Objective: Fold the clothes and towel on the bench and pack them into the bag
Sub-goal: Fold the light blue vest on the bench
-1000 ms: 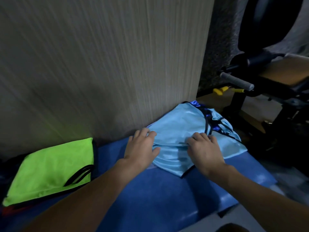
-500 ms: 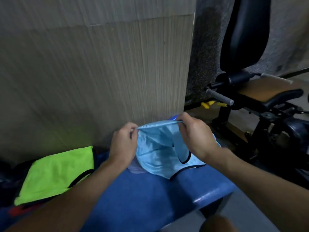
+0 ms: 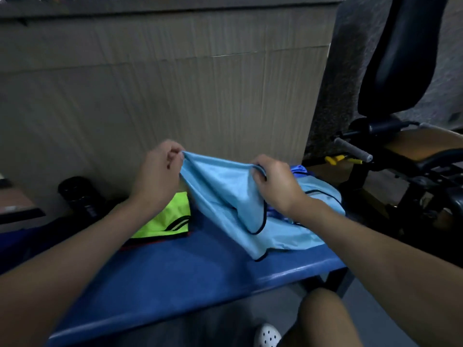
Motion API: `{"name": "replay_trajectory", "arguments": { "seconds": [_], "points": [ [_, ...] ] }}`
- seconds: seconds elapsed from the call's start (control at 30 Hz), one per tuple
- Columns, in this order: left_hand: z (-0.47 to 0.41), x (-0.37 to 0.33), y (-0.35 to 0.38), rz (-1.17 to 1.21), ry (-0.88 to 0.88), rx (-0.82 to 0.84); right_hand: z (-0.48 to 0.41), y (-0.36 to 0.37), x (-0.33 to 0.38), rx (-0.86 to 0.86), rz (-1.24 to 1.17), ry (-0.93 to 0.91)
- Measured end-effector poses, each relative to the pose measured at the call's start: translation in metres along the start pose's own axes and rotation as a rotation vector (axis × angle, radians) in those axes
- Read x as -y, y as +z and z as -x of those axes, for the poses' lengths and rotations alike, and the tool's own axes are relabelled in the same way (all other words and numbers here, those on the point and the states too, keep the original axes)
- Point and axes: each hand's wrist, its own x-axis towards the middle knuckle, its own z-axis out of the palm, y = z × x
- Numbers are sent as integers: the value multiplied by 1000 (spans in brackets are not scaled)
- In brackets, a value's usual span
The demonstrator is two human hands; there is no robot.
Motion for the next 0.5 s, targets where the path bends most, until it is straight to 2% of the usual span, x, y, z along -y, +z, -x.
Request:
{"name": "replay_trajectory", "arguments": {
  "seconds": [0.17,0.27,0.37,0.5],
  "points": [
    [46,59,-27,-206,-130,200,30,60,5,270,-49,32],
    [61,73,-23,-246,-176,282,40,81,-6,375,-51,58],
    [63,77,-8,-283,-218,334,44,87,-20,425,-79,75],
    [57,68,24,-290,-264,304,48,81,-43,397,-86,126]
  ]
}}
